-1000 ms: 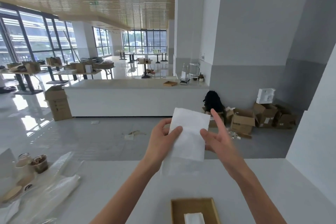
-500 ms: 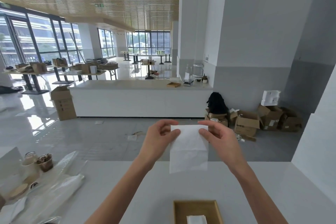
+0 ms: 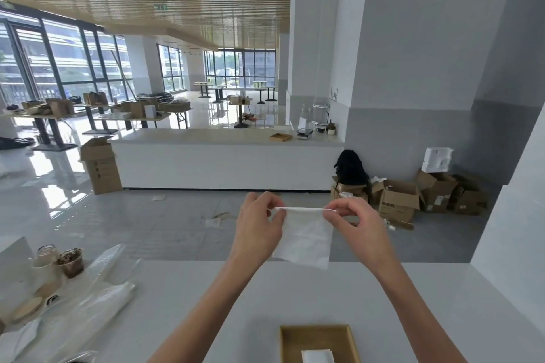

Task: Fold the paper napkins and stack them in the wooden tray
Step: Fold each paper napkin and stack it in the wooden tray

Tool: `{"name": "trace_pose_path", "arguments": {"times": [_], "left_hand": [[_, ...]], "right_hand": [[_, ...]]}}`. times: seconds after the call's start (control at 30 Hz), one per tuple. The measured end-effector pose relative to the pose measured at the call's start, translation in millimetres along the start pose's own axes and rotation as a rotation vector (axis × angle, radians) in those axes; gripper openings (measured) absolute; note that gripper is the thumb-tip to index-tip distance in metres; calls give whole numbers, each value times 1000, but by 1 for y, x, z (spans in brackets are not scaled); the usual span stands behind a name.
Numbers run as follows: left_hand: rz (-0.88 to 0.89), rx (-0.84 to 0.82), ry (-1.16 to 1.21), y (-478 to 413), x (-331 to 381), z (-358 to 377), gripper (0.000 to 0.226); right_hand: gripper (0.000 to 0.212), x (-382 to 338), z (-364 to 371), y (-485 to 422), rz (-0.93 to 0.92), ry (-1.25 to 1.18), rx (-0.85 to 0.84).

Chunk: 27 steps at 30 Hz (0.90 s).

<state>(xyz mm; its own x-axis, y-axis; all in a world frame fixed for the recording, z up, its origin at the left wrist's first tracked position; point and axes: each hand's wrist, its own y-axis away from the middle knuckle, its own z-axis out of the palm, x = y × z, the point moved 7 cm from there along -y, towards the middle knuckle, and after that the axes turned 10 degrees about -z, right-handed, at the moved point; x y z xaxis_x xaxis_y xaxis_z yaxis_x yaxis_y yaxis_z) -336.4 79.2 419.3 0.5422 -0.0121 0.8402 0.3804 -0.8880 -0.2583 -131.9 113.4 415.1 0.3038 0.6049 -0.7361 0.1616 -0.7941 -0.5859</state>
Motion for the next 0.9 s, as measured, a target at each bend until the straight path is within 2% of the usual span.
{"name": "trace_pose_path", "arguments": {"times": [0.13,0.2,0.27,0.37,0.43,0.47,0.53,0.6,0.67,0.8,0.9], "left_hand": [[13,-161,103,1,10,3,2],[43,-187,179,5,17,1,4],[38,-158,261,7,22,-1,4],[-35,-129,408,6,23,-3,5],[-69,-131,456,6,22,-3,11],[-84,-140,462,5,20,-3,15],[-129,-185,486,4,15,1,23],[-193,-270,547,5,9,6,30],[-199,-381,552,10,8,11,36],[-131,-528,452,25,9,14,39],[-126,-466,362,23,3,11,32]], "right_hand": [[3,-4,-2,-3,-15,-82,-48],[5,-14,-6,-3,-52,-118,-27],[21,-19,-9,-2,-72,-175,-24],[59,-19,-4,2,-2,-335,-149],[72,-20,3,10,68,-463,-220],[70,-21,5,14,85,-473,-232],[50,-22,5,16,79,-417,-199],[27,-20,1,16,72,-335,-122],[18,-17,-3,14,85,-279,-43],[20,-15,-4,14,147,-327,-13],[31,-17,-1,15,156,-303,-88]]}}
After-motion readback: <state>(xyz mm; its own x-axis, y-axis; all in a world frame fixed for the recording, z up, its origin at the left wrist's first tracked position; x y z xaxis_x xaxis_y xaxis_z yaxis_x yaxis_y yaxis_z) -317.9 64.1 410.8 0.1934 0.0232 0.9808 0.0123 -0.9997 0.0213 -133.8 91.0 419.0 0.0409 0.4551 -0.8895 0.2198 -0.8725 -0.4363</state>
